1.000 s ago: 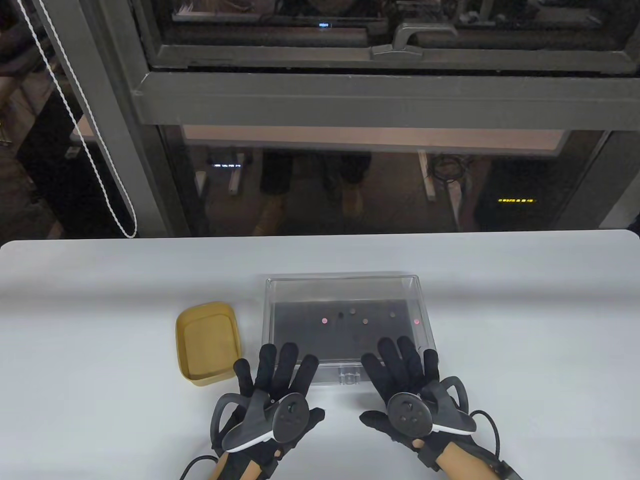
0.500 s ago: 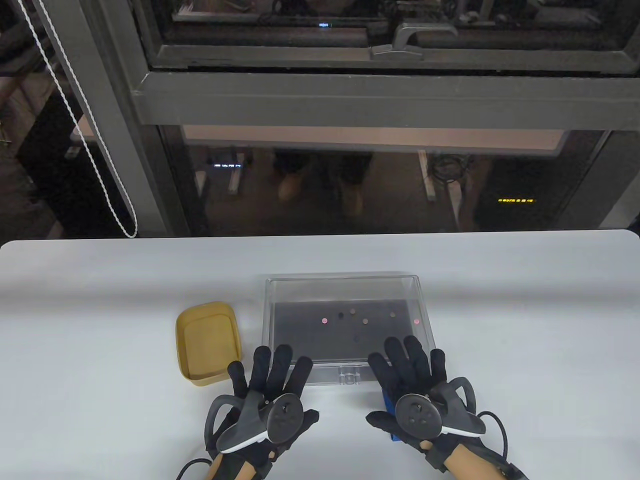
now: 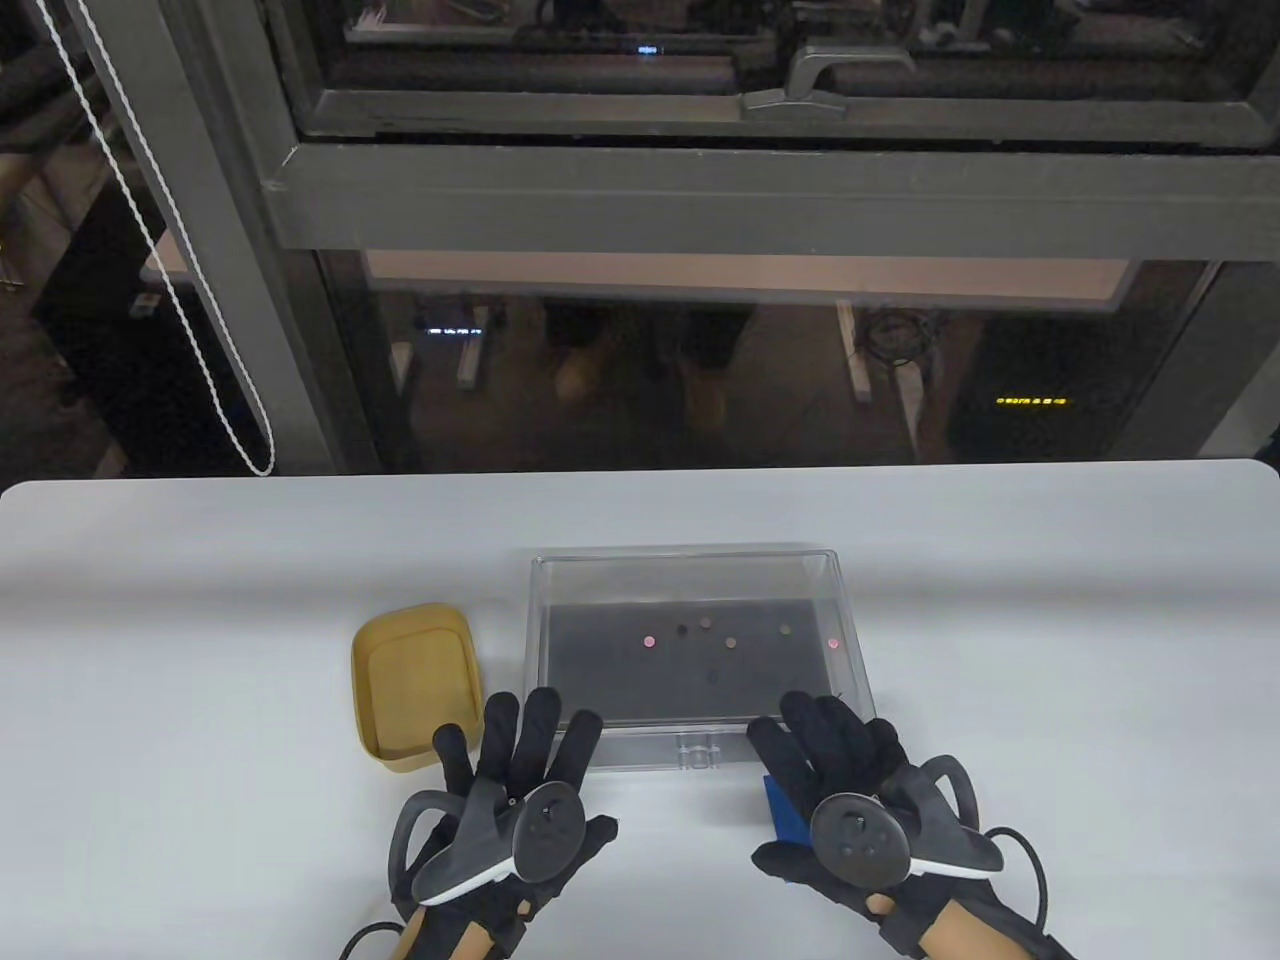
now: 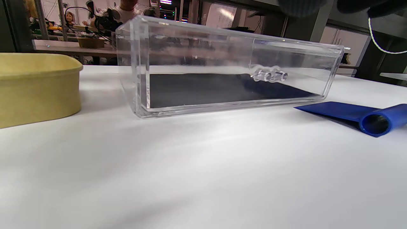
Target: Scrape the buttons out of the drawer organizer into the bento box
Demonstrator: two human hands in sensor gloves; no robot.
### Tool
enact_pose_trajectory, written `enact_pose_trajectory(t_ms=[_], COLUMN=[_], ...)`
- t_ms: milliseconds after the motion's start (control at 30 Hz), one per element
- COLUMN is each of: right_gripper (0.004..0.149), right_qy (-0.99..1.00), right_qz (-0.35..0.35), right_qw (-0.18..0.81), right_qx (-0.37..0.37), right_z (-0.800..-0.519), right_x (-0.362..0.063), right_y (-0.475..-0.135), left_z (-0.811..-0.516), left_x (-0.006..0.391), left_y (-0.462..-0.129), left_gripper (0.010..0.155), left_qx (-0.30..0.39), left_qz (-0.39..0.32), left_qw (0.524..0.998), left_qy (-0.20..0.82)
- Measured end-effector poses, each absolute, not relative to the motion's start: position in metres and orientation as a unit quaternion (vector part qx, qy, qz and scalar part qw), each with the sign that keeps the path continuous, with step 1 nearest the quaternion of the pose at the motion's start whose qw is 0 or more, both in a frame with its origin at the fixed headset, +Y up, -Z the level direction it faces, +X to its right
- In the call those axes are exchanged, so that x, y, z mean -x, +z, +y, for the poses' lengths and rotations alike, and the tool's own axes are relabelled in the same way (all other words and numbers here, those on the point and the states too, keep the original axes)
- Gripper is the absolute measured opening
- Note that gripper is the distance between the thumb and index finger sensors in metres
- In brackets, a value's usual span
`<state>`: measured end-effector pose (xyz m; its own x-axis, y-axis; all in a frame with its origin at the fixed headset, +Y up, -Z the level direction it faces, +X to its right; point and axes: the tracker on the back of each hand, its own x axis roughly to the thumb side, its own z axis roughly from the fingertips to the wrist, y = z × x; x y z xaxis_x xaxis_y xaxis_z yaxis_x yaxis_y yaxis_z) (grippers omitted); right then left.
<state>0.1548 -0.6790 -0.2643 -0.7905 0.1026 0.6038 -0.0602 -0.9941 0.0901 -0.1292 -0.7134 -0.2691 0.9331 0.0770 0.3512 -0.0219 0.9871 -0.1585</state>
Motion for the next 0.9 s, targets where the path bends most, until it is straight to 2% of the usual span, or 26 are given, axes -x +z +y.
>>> enact_pose_trajectory(t_ms=[300, 433, 633, 900], right_gripper=[0.095, 0.094, 0.094, 0.093], right_qy=[0.939, 0.935, 0.93, 0.927], right_qz=[0.122, 0.186, 0.239, 0.25], right_qw=[0.008, -0.027, -0.07, -0.082], right_qx=[-0.32, -0.3, -0.271, -0.269], right_z=[-0.69, -0.71, -0.749, -0.761], right_x=[-0.154, -0.153, -0.16, -0.16], right_y=[-0.266, -0.272, -0.287, -0.29], left_z=[-0.713, -0.713, -0.713, -0.714], left_x=[0.13, 0.13, 0.129, 0.126], left_y=[-0.269, -0.269, -0.269, -0.268], left_gripper=[0.084, 0.084, 0.084, 0.084], left_qx=[0.08, 0.08, 0.082, 0.09], left_qz=[-0.182, -0.182, -0.182, -0.186], left_qw=[0.98, 0.98, 0.98, 0.978], left_qy=[0.025, 0.023, 0.019, 0.01])
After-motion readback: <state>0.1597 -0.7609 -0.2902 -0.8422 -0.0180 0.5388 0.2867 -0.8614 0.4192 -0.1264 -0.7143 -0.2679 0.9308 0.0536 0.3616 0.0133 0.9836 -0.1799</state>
